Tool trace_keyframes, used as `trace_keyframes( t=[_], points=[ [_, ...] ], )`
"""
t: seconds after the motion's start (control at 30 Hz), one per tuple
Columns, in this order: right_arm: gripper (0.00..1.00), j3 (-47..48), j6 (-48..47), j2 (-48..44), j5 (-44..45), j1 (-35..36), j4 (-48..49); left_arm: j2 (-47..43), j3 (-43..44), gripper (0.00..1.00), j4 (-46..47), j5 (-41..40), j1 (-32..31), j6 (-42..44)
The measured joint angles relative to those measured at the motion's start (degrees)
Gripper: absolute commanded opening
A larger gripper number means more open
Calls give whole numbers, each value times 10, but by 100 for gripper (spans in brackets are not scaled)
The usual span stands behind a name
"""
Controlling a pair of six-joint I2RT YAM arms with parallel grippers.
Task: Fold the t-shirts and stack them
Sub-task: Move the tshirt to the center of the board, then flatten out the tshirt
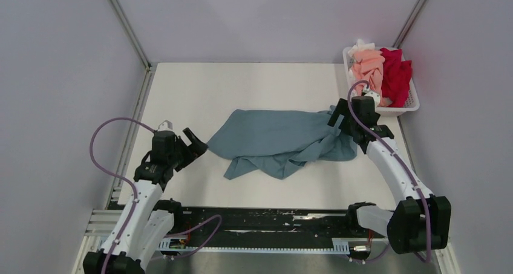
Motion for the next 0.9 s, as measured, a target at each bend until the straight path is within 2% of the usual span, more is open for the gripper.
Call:
trace_keyframes(
  t=[0.3, 0.6, 0.67, 0.7, 0.73, 0.77, 0.8, 0.83, 0.9],
  points=[
    [100, -34, 21, -93, 15, 1, -8, 218, 7, 99, 97, 37, 0, -14],
    [100, -81, 36, -132, 12, 1, -13, 410, 90, 87, 150, 46, -28, -25],
    [100, -87, 37, -140, 11, 1, -13, 440, 109, 78, 161, 45, -40, -28],
    [100, -89, 37, -143, 10, 1, -13, 451, 116, 67, 167, 45, -45, -31],
    [100, -90, 37, -145, 9, 1, -13, 462, 122, 60, 172, 45, -49, -33],
    [100, -92, 37, -147, 6, 1, -12, 472, 128, 47, 177, 47, -52, -35],
    [100, -94, 37, -149, 0, 1, -12, 484, 132, 40, 183, 47, -54, -37],
    [100, -95, 36, -151, -8, 1, -12, 496, 138, 20, 187, 50, -55, -37],
    [100, -97, 33, -156, -37, 1, -10, 522, 149, 1, 198, 56, -58, -33]
  ],
)
